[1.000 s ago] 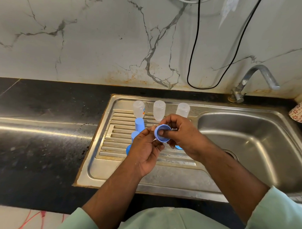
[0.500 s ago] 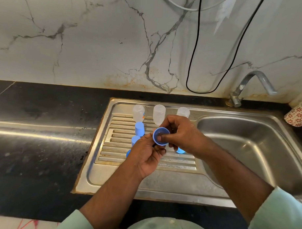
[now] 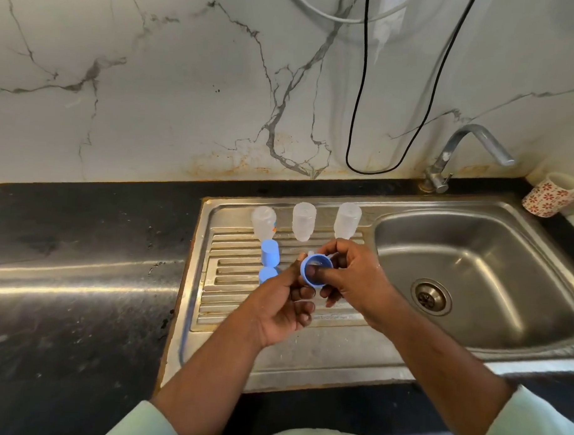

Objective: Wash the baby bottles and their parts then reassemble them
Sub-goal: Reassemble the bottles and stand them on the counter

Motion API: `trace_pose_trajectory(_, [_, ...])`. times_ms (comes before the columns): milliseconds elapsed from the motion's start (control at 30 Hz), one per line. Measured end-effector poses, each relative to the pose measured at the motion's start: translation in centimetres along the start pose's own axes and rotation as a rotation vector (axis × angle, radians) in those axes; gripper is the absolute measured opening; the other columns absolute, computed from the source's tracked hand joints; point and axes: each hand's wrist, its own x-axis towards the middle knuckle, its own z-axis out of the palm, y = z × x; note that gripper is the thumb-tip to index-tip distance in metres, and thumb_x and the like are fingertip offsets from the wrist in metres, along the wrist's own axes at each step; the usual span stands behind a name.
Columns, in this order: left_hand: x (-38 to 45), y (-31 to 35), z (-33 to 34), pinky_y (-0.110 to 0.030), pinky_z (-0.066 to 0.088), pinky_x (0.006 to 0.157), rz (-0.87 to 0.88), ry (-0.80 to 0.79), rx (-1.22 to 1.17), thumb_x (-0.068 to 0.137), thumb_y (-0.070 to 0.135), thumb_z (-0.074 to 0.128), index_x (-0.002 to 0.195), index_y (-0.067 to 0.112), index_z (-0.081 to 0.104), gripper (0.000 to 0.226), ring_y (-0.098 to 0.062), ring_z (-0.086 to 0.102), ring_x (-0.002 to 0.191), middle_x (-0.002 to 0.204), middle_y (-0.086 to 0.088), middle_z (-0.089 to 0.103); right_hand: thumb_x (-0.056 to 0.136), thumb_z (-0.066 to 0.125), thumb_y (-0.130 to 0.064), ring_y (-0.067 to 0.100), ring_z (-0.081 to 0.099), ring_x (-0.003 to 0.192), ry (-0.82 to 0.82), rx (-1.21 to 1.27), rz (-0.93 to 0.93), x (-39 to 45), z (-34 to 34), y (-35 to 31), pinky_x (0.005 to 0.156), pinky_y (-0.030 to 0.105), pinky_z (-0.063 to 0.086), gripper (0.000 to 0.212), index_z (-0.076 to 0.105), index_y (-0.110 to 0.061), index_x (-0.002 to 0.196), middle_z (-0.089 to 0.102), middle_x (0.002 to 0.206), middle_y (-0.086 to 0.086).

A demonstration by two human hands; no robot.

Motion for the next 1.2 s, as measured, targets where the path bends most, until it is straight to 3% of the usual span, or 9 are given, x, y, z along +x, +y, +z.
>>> trace_pose_trajectory(167, [0.5,1.3,-0.3,-0.02,0.039,0.042,0.103,-0.033,0.01,0.092,0.002,0.059,0.09,0.0,0.065,0.006,-0.01,0.049,0.045,0.067,-0.009,0.056,0.079,0.079,-0.013,0.023,0.064,0.055,-0.027,-0.035,-0.002,-0.4,-0.2,-0.2,0.05,0.032,0.056,0.024,0.063,-0.001,0.092,0.071,0.074,0.014])
trace_pose_trajectory(233, [0.8,1.3,0.3,-0.019,0.039,0.041,0.085,0.006,-0.026,0.092,-0.003,0.056,0.081,0.001,0.066,0.014,-0.009,0.047,0.045,0.063,-0.009,0.056,0.079,0.079,-0.01,0.024,0.063,0.054,-0.005,0.009,0.005,-0.6,-0.2,-0.3,0.049,0.033,0.056,0.024,0.064,0.003,0.092,0.071,0.075,0.017])
trace_pose_trajectory(400, [1.2,0.8,1.1,-0.016,0.034,0.038,-0.092,0.097,-0.103,0.093,-0.001,0.053,0.063,0.009,0.059,0.032,-0.007,0.039,0.042,0.046,-0.002,0.048,0.082,0.075,-0.003,0.028,0.065,0.06,-0.013,0.025,-0.042,-1.1,-0.3,0.2,0.053,0.035,0.058,0.011,0.067,-0.002,0.09,0.069,0.081,0.022])
trace_pose_trajectory(500, [1.4,0.8,1.9,-0.017,0.032,0.04,-0.053,0.141,-0.033,0.093,0.001,0.052,0.07,0.01,0.062,0.027,-0.008,0.039,0.044,0.05,-0.001,0.051,0.084,0.074,-0.009,0.026,0.068,0.07,-0.097,0.051,-0.028,-0.9,-1.4,1.0,0.061,0.034,0.058,0.018,0.07,-0.009,0.102,0.067,0.093,0.022])
trace_pose_trajectory(633, [1.6,1.4,1.8,-0.017,0.029,0.037,0.012,0.161,0.012,0.095,0.017,0.063,0.073,0.013,0.061,0.022,-0.007,0.038,0.037,0.058,-0.001,0.049,0.082,0.071,-0.02,0.025,0.066,0.074,-0.235,0.341,0.179,0.0,-2.1,1.0,0.064,0.031,0.058,0.035,0.07,-0.014,0.117,0.065,0.111,0.024])
trace_pose_trajectory(833, [2.5,3.3,1.4,-0.017,0.027,0.039,0.101,0.22,0.169,0.093,0.029,0.066,0.09,0.011,0.065,0.018,-0.01,0.041,0.041,0.069,-0.005,0.058,0.092,0.059,-0.013,0.025,0.072,0.075,-0.118,0.734,0.332,2.0,-1.8,1.5,0.064,0.028,0.061,0.019,0.068,-0.002,0.105,0.072,0.093,0.018])
trace_pose_trajectory(900, [3.2,4.6,1.2,-0.018,0.03,0.039,0.158,0.287,0.189,0.093,0.031,0.067,0.101,0.009,0.067,0.023,-0.013,0.043,0.042,0.073,-0.007,0.061,0.09,0.062,-0.006,0.027,0.072,0.074,-0.05,0.712,0.332,3.1,-2.0,1.9,0.061,0.027,0.06,0.014,0.067,-0.001,0.103,0.072,0.089,0.019])
trace_pose_trajectory(1033, [4.7,5.3,1.4,-0.019,0.029,0.04,0.211,0.336,0.284,0.094,0.026,0.067,0.106,0.006,0.067,0.023,-0.014,0.041,0.041,0.072,-0.007,0.062,0.087,0.067,0.0,0.032,0.072,0.075,0.049,0.497,0.303,4.7,-3.2,3.4,0.06,0.032,0.059,0.017,0.061,-0.008,0.1,0.067,0.101,0.02])
trace_pose_trajectory(1200, [8.5,3.4,3.3,-0.018,0.032,0.039,0.273,0.32,0.52,0.093,0.018,0.067,0.095,0.012,0.066,0.007,-0.014,0.045,0.039,0.076,-0.007,0.065,0.093,0.047,0.011,0.029,0.061,0.077,0.072,0.274,0.195,5.3,-5.0,5.1,0.065,0.036,0.059,0.024,0.05,-0.012,0.099,0.053,0.112,0.016])
